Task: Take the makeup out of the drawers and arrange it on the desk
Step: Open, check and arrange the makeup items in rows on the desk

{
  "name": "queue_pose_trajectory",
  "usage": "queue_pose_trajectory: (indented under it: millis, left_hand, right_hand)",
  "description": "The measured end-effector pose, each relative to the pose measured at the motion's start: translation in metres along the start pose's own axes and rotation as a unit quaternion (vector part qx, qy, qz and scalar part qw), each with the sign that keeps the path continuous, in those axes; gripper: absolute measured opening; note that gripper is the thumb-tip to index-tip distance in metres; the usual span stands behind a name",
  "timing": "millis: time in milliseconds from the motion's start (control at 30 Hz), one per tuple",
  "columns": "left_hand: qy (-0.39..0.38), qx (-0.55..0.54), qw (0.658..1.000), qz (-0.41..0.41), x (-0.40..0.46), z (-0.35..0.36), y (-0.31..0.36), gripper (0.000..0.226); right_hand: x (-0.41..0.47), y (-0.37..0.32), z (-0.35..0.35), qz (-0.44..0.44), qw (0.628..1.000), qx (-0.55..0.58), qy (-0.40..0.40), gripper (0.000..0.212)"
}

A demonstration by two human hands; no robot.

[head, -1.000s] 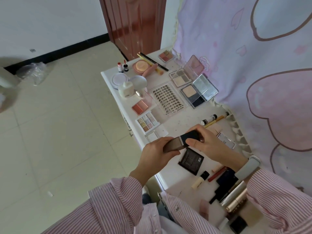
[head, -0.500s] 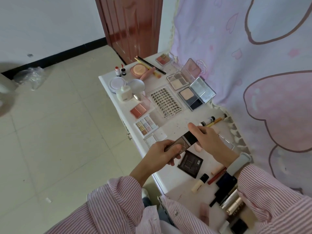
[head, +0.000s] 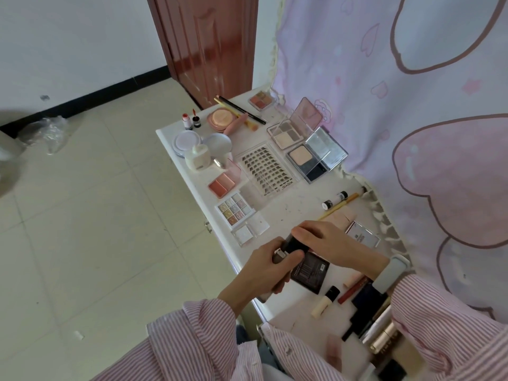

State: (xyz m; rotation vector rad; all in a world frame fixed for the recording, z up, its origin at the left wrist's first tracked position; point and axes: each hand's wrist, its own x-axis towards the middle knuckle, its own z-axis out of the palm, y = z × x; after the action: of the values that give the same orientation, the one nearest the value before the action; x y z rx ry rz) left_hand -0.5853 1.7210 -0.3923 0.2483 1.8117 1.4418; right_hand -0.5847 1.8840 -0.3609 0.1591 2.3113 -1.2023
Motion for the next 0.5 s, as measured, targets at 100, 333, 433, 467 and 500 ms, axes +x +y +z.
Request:
queue_pose_trajectory:
  millis: [100, 333, 433, 467, 500]
  left_hand:
    - [-0.009, 0.027, 1.000, -0.012, 0.003, -0.001, -0.006, 0.023]
    - [0.022, -0.029, 0.995, -0.093, 0.017, -0.003, -0.018, 0.032]
    - [0.104, -0.014, 0.994, -0.038, 0.028, 0.001, -0.013, 0.033]
    - [0.128, -0.015, 0.991, -0.019, 0.033, 0.003, -0.009, 0.034]
    - [0.146, -0.013, 0.989, -0.003, 0.038, 0.003, -0.004, 0.036]
  right_hand:
    - [0.002, 0.006, -0.005, -0.007, 0.999, -0.028, -0.028, 0.018]
    - [0.022, 0.038, -0.030, 0.150, 0.901, 0.343, 0.220, 0.032]
    - [0.033, 0.049, -0.029, 0.167, 0.875, 0.413, 0.192, 0.023]
    - [0.037, 0.051, -0.026, 0.168, 0.887, 0.386, 0.192, 0.026]
    - [0.041, 0.052, -0.024, 0.168, 0.905, 0.335, 0.199, 0.029]
